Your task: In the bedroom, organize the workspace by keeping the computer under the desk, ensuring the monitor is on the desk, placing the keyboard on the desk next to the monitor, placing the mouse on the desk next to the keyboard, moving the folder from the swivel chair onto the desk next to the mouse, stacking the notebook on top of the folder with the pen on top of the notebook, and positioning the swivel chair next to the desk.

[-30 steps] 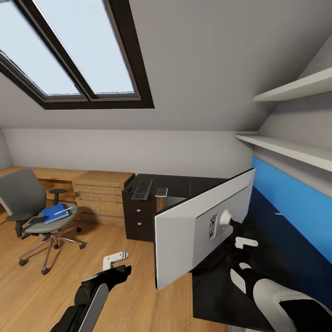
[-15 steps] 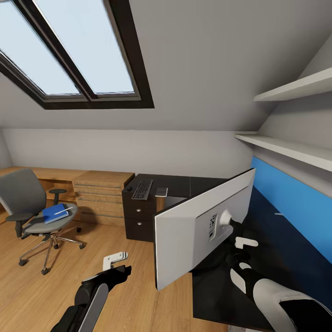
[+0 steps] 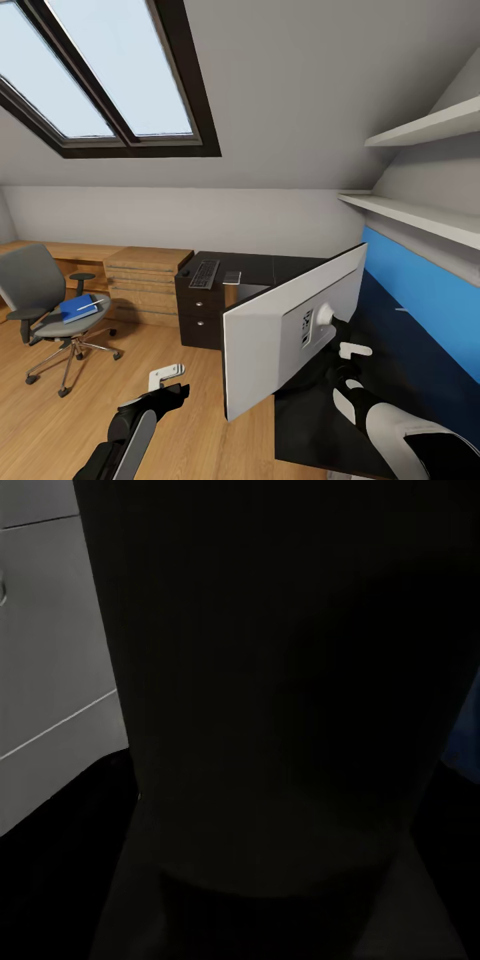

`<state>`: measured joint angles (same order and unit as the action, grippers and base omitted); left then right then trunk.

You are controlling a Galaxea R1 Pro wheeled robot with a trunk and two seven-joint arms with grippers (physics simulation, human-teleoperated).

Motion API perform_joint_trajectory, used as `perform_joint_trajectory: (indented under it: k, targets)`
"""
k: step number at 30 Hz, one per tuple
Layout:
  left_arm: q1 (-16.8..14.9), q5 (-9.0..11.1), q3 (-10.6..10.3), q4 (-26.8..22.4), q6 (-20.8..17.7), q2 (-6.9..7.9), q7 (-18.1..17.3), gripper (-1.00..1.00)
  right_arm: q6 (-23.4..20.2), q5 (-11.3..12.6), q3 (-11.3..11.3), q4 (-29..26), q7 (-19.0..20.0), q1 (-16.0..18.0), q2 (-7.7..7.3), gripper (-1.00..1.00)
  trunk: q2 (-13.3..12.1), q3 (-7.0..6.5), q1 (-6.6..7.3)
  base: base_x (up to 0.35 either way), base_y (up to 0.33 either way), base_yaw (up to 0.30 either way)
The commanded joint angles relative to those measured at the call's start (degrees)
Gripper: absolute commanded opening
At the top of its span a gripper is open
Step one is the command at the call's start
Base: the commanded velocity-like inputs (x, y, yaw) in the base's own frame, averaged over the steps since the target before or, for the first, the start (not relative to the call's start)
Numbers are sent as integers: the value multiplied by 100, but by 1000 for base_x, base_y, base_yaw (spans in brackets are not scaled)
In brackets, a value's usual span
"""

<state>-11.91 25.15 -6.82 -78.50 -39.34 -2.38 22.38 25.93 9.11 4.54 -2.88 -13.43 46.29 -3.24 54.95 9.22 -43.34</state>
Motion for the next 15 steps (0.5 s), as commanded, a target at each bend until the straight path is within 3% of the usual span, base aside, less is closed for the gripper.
perform_joint_trajectory:
  k: [1,15]
  targets:
    - [-4,61,-4,-8,-13,0,56,100,43,170,135,15,-18,3,-2,-100,6,10,-1,0,-168,0]
    - [-3,68,-4,-10,-13,1,56,100,38,170,135,15,-17,3,-10,-100,6,10,-1,0,-235,0]
